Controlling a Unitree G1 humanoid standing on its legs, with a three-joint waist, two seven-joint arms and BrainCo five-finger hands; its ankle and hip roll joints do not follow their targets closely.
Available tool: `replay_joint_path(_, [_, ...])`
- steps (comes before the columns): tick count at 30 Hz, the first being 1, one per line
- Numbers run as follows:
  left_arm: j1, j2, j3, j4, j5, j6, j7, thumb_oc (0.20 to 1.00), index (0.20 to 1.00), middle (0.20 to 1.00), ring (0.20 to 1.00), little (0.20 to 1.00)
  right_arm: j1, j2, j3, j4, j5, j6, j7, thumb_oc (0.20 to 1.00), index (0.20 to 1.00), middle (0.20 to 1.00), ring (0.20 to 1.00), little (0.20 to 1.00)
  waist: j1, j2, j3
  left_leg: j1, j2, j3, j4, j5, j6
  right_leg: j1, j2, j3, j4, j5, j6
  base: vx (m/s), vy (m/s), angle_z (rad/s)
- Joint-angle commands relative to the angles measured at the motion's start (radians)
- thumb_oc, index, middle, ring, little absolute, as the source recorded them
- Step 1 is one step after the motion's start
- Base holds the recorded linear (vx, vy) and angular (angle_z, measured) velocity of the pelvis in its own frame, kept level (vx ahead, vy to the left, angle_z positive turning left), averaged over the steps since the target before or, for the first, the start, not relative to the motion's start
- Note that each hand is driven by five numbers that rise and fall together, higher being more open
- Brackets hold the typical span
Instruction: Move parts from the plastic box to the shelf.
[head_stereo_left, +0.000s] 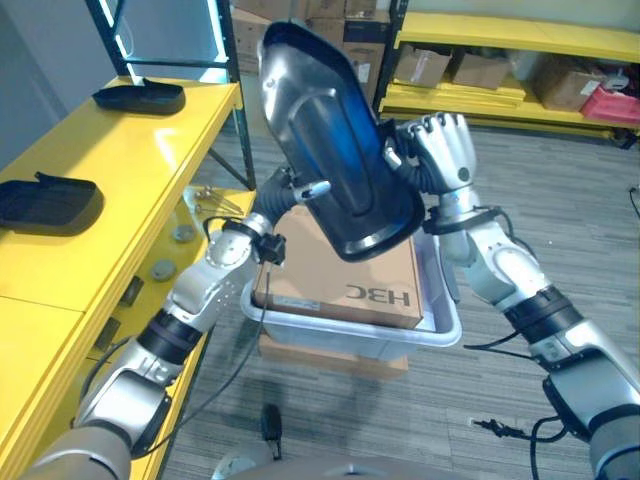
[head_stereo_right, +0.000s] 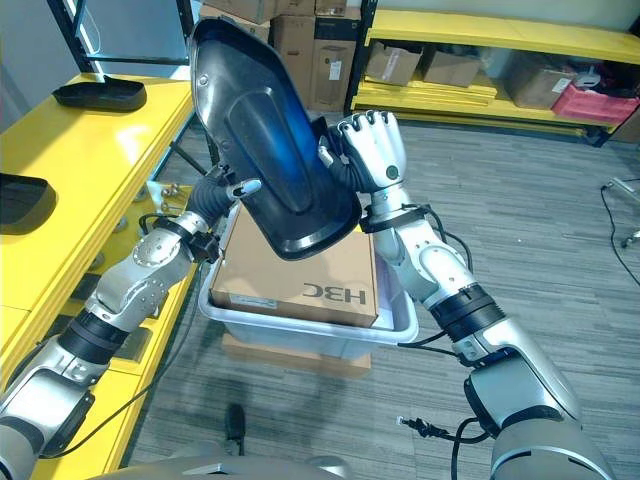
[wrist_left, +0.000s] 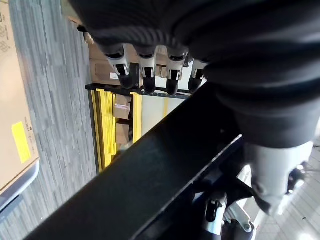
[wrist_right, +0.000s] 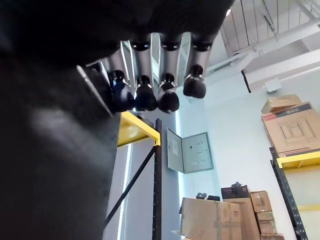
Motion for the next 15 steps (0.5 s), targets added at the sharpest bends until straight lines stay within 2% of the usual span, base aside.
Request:
replay_joint_path(1, [-0.127, -0.005, 0.018, 0.075, 0.038, -0.043, 0.005, 1.000, 1.000, 1.000, 1.000, 1.000, -0.115, 0.022, 0.001, -0.060, 0.009, -0.064, -0.027, 0.200, 0.200, 0.200, 0.200, 0.200, 0.036, -0.025, -0.035, 0.138, 0.045, -0.018, -0.005, -0.206, -0.025, -0.105, -0.026, 0.011, -0.006, 0.079, 0.012, 0.00, 0.000, 0.00])
replay_joint_path(2, [-0.128, -0.005, 0.018, 0.077, 0.036, -0.042, 0.004, 1.000, 1.000, 1.000, 1.000, 1.000, -0.114, 0.024, 0.001, -0.062, 0.009, -0.070, -0.028, 0.200, 0.200, 0.200, 0.200, 0.200, 0.036, -0.025, -0.035, 0.138, 0.045, -0.018, -0.005, -0.206, -0.025, -0.106, -0.026, 0.011, -0.006, 0.079, 0.012, 0.00, 0.000, 0.00])
replay_joint_path(3, [-0.128, -0.007, 0.015, 0.082, 0.026, -0.049, 0.002, 0.918, 0.918, 0.918, 0.918, 0.918, -0.109, 0.028, 0.002, -0.071, 0.009, -0.089, -0.032, 0.200, 0.200, 0.200, 0.200, 0.200, 0.036, -0.024, -0.034, 0.137, 0.044, -0.018, -0.005, -0.206, -0.025, -0.107, -0.025, 0.011, -0.006, 0.080, 0.012, 0.00, 0.000, 0.00])
replay_joint_path(4, [-0.128, -0.012, 0.016, 0.086, 0.032, -0.051, -0.009, 0.391, 0.391, 0.391, 0.391, 0.391, -0.106, 0.037, 0.005, -0.081, 0.013, -0.103, -0.034, 0.200, 0.200, 0.200, 0.200, 0.200, 0.035, -0.024, -0.033, 0.136, 0.044, -0.018, -0.005, -0.206, -0.025, -0.108, -0.025, 0.013, -0.006, 0.079, 0.011, 0.00, 0.000, 0.00])
replay_joint_path(5, [-0.127, -0.014, 0.016, 0.086, 0.031, -0.051, -0.015, 0.200, 0.200, 0.200, 0.200, 0.200, -0.104, 0.042, 0.005, -0.090, 0.013, -0.106, -0.031, 0.200, 0.200, 0.200, 0.200, 0.200, 0.035, -0.023, -0.032, 0.136, 0.044, -0.017, -0.005, -0.206, -0.025, -0.108, -0.026, 0.013, -0.006, 0.079, 0.012, 0.00, 0.000, 0.00])
replay_joint_path(10, [-0.124, -0.025, 0.002, 0.085, 0.017, -0.052, -0.032, 0.200, 0.200, 0.200, 0.200, 0.200, -0.085, 0.069, 0.006, -0.138, 0.058, -0.120, -0.011, 0.200, 0.200, 0.200, 0.200, 0.200, 0.033, -0.021, -0.029, 0.138, 0.044, -0.013, -0.005, -0.209, -0.024, -0.108, -0.027, 0.017, -0.006, 0.080, 0.013, 0.00, 0.000, 0.00])
replay_joint_path(11, [-0.119, -0.033, 0.006, 0.085, -0.066, -0.048, -0.061, 0.200, 0.200, 0.200, 0.200, 0.200, -0.071, 0.090, 0.009, -0.152, 0.085, -0.137, -0.005, 0.200, 0.200, 0.200, 0.200, 0.200, 0.031, -0.018, -0.029, 0.139, 0.044, -0.009, -0.005, -0.209, -0.024, -0.109, -0.028, 0.020, -0.006, 0.081, 0.013, 0.00, 0.000, 0.00])
replay_joint_path(14, [-0.114, -0.045, 0.002, 0.081, -0.088, -0.055, -0.070, 0.200, 0.200, 0.200, 0.200, 0.200, -0.051, 0.114, 0.009, -0.167, 0.098, -0.154, 0.000, 0.200, 0.200, 0.200, 0.200, 0.200, 0.029, -0.014, -0.027, 0.139, 0.045, -0.006, -0.005, -0.210, -0.023, -0.110, -0.029, 0.021, -0.006, 0.081, 0.012, 0.00, -0.001, -0.01])
replay_joint_path(15, [-0.107, -0.059, -0.004, 0.076, -0.140, -0.070, -0.071, 0.200, 0.200, 0.200, 0.200, 0.200, -0.037, 0.134, 0.010, -0.180, 0.123, -0.169, 0.007, 0.200, 0.200, 0.200, 0.200, 0.200, 0.028, -0.013, -0.024, 0.140, 0.045, -0.005, -0.005, -0.210, -0.023, -0.110, -0.029, 0.020, -0.006, 0.082, 0.012, 0.00, 0.000, 0.00])
